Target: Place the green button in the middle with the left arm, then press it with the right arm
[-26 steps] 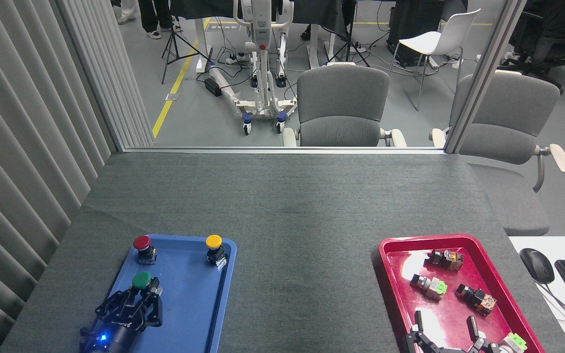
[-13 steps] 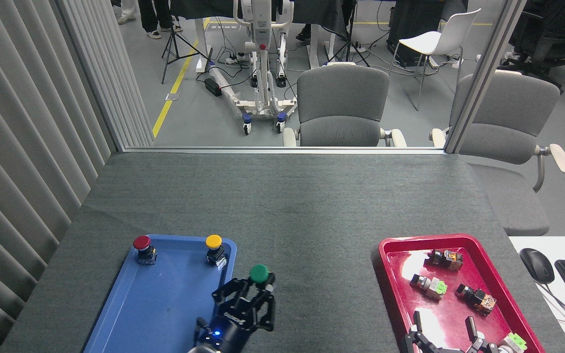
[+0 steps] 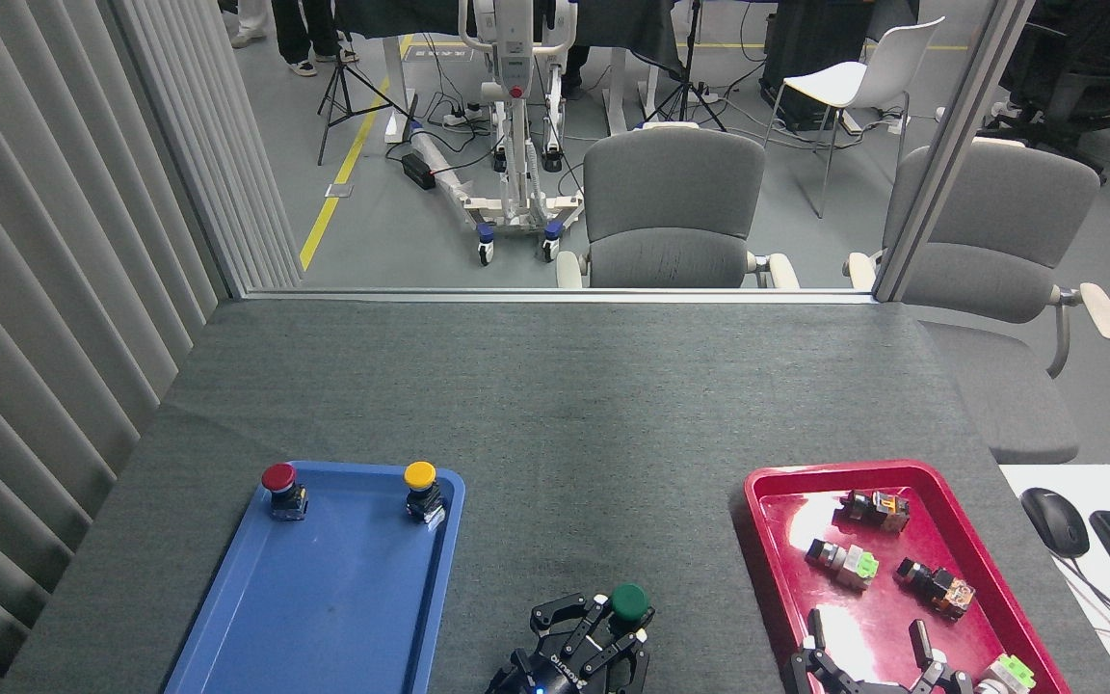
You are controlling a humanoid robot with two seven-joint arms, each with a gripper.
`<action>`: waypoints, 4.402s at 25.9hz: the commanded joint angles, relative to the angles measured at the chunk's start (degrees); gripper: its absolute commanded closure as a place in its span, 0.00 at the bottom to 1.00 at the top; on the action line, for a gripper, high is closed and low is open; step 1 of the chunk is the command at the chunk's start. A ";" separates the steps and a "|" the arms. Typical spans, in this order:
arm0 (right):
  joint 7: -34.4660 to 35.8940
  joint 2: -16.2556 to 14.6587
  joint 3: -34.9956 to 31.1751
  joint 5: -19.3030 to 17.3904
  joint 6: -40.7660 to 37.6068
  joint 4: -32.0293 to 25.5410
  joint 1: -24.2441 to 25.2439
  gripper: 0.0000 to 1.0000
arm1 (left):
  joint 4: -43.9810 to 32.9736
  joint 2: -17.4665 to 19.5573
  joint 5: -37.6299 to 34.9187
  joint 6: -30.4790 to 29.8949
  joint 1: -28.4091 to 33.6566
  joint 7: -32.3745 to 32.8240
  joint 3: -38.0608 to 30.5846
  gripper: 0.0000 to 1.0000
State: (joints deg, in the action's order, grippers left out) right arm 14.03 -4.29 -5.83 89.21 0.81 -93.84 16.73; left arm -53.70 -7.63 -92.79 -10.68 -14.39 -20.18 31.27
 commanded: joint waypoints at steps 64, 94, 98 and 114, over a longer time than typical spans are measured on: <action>-3.40 4.73 21.56 5.72 0.24 16.58 -11.55 1.00 | -28.74 17.57 13.25 2.77 16.06 11.48 -35.66 0.01; 2.40 4.20 20.07 3.43 8.33 12.54 -12.60 0.06 | -29.62 17.65 18.44 2.24 18.96 11.56 -37.42 0.00; 2.31 3.67 16.81 3.25 9.12 11.22 -11.81 0.01 | -29.88 17.74 21.16 1.01 18.96 11.48 -38.21 0.00; 1.79 -2.30 11.45 -1.84 7.36 9.64 -8.12 0.01 | -29.97 17.13 22.30 0.84 19.05 11.39 -39.18 0.00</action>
State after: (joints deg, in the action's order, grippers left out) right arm 16.20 -5.77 5.75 88.14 8.99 -84.15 8.46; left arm -83.59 9.83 -71.10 -9.79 4.66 -8.70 -7.89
